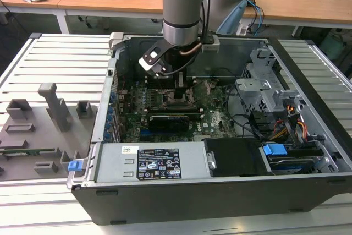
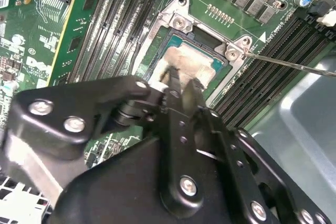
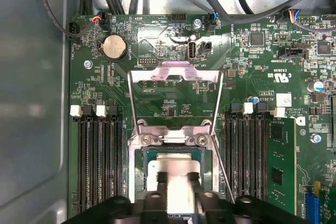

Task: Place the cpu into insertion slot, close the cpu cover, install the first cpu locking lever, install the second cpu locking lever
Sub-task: 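Place the cpu into insertion slot, then close the cpu cover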

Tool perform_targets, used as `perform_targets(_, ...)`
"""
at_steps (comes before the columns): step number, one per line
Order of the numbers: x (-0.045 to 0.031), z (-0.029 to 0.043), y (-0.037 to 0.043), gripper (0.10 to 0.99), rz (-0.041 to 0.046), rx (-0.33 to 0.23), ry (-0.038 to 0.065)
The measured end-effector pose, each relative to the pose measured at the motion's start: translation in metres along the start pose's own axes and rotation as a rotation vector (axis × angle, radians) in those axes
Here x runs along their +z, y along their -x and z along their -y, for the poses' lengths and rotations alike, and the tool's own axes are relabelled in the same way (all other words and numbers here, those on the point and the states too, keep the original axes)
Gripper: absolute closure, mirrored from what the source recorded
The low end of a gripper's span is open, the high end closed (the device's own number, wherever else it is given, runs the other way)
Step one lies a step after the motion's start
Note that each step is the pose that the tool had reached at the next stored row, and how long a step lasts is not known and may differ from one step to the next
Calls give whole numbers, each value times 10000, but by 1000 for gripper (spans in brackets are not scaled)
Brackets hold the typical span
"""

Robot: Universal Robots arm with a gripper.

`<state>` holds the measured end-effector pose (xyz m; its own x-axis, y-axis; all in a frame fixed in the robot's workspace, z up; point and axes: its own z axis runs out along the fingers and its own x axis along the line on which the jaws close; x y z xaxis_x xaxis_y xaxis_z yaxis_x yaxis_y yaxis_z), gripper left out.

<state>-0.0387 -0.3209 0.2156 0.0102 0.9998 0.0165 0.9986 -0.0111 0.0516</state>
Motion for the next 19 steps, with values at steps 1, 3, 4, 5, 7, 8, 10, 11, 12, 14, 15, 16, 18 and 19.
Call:
perform_targets(1,-6,0,0,855,0,0,1)
perform_targets(3,-16,-1,0,980,0,0,0)
perform_targets(4,-20,-1,0,980,0,0,0)
perform_targets(5,-22,-2,-1,980,-3,0,2)
perform_targets(7,-28,-1,0,980,1,0,0)
perform_targets(8,-33,-2,0,980,0,0,0)
perform_targets(10,-43,-2,-1,980,-1,0,1)
perform_targets(11,-49,-3,-1,980,1,0,0)
perform_targets(12,-49,-3,-1,980,-1,0,1)
perform_targets(14,-60,-3,-1,980,0,0,0)
perform_targets(15,-64,-4,-1,980,-1,0,1)
perform_targets(16,-70,-4,-1,980,0,0,0)
perform_targets(18,-75,-4,-2,980,-1,0,1)
perform_targets(19,-80,-4,-1,980,0,0,0)
